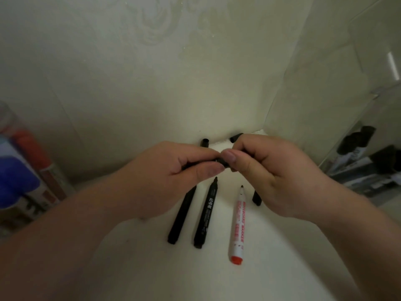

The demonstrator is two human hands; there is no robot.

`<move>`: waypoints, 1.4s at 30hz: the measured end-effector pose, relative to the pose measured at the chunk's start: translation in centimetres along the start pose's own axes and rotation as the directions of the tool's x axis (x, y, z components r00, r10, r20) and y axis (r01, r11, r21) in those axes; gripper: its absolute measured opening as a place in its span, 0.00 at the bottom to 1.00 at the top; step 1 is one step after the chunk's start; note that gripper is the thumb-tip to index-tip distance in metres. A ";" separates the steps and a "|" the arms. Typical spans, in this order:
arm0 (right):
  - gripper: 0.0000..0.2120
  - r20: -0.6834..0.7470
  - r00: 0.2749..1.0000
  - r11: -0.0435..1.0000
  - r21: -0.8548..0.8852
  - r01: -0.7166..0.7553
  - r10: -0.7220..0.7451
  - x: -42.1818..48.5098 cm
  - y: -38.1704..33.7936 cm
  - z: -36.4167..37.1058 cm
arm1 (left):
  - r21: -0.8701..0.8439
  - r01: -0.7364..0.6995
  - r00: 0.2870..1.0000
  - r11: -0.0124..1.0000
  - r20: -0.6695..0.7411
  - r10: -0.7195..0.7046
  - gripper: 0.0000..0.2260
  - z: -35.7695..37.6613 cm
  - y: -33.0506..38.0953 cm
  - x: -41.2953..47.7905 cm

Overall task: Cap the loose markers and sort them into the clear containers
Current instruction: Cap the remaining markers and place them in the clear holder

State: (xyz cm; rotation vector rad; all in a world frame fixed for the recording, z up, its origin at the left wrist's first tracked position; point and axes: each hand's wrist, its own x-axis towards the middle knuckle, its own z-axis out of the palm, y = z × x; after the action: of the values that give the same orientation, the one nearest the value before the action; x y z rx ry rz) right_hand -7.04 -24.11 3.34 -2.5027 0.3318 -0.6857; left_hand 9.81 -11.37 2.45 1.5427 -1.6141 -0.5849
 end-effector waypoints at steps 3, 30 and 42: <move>0.14 -0.003 0.994 0.994 -0.017 0.107 -0.107 -0.3 -0.1 0.0 | -0.341 0.284 0.951 0.896 0.223 -0.216 0.14 -1.1 -0.5 -0.2; 0.07 0.129 0.872 0.589 0.689 -0.421 0.473 0.5 5.7 -1.1 | -0.340 0.480 0.867 0.808 0.044 -0.497 0.04 2.6 -2.3 0.5; 0.16 0.275 0.943 0.479 0.813 -0.331 0.186 0.2 5.4 -0.9 | -0.636 0.388 0.904 0.667 0.121 -0.410 0.13 2.5 -2.4 0.2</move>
State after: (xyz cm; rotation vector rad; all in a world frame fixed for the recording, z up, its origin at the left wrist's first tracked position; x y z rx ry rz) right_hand -7.84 -29.06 1.11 -1.4702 0.2244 -0.3721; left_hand 9.24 -12.44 -0.83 1.3366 -0.8651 -1.2132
